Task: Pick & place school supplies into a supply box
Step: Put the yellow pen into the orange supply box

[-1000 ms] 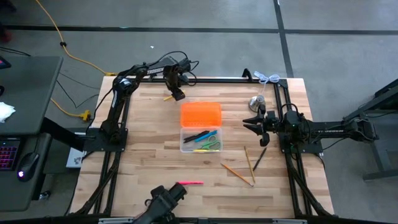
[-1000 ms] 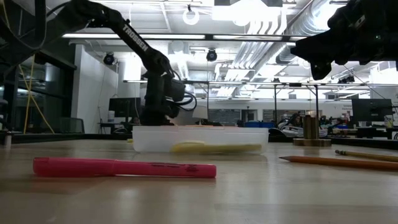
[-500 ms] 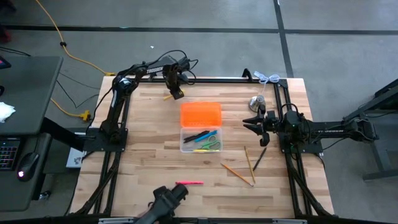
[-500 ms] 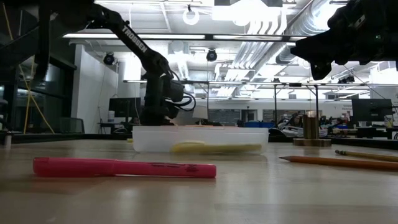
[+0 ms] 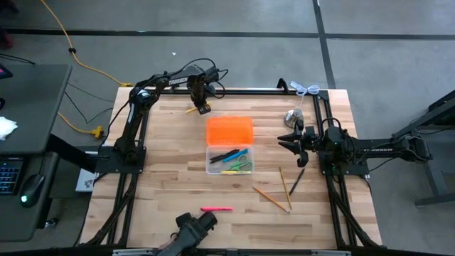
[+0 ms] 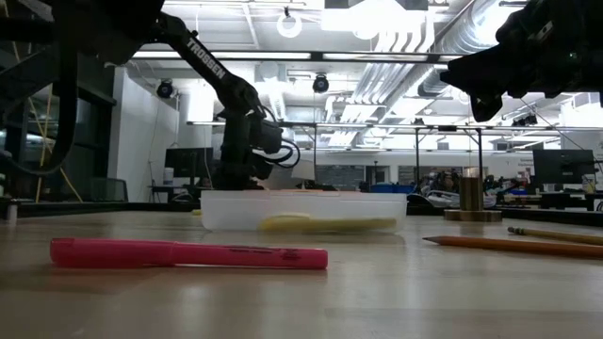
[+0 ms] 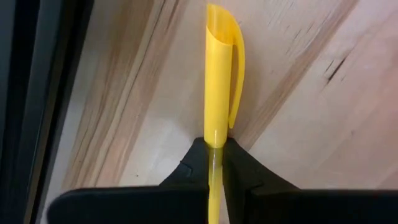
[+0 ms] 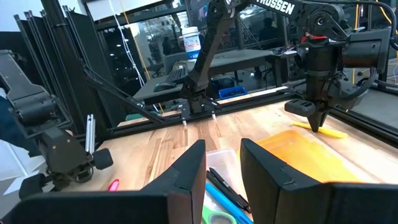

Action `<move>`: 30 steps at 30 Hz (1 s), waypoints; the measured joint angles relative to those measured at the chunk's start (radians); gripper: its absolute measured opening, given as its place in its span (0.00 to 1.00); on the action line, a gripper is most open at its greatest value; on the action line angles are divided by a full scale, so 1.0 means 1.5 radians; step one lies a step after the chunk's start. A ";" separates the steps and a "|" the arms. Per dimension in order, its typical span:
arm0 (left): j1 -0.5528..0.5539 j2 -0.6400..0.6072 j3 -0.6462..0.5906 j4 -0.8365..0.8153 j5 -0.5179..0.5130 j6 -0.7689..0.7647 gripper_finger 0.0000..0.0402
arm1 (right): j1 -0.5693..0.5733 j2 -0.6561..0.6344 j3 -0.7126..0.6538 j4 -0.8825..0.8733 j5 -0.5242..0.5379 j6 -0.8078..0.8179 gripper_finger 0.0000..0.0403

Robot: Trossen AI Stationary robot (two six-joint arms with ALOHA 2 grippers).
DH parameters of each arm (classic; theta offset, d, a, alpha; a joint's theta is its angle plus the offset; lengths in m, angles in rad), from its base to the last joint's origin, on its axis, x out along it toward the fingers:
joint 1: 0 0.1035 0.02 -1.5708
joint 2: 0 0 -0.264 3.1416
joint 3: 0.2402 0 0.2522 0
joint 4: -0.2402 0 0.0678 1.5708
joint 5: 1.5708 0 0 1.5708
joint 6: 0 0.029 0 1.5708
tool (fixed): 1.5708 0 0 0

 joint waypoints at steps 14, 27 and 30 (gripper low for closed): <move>0.000 -0.045 -0.005 -0.005 0.000 -0.014 0.08 | 0.000 0.000 0.000 0.003 -0.001 0.000 0.19; -0.006 -0.083 -0.006 -0.105 0.016 -0.035 0.09 | 0.000 0.000 0.000 0.003 -0.002 0.000 0.19; -0.010 -0.096 -0.005 -0.126 0.025 -0.035 0.10 | 0.000 0.000 0.000 0.003 -0.002 0.000 0.19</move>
